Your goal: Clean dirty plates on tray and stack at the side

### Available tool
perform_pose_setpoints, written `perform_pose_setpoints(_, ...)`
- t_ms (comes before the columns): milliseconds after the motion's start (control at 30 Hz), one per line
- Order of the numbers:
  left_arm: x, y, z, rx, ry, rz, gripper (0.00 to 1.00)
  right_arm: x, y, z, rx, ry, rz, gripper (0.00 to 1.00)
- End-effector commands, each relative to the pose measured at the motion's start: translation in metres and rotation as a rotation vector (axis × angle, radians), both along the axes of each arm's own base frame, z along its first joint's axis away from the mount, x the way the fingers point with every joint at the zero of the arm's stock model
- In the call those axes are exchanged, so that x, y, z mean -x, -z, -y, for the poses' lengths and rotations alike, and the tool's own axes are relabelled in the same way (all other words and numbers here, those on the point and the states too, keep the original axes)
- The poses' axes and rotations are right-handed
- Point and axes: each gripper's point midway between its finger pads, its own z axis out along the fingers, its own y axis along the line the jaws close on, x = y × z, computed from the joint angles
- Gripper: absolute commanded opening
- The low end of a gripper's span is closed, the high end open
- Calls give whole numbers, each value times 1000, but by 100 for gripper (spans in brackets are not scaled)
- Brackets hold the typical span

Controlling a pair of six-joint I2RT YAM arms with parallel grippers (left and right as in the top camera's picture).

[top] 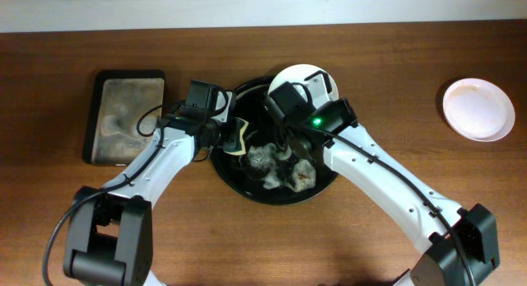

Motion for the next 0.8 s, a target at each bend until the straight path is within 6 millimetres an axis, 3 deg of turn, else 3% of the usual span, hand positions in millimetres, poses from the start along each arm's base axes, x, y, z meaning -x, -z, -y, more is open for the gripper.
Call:
perform_pose_setpoints(0, 0, -6, 2, 13, 17, 20, 0, -3, -26, 7, 42, 24, 94, 4)
perform_pose_setpoints(267, 0, -6, 2, 13, 17, 21, 0, 2, -26, -6, 50, -12, 94, 4)
perform_pose_setpoints(767, 0, -6, 2, 13, 17, 21, 0, 2, -25, -6, 40, -6, 98, 4)
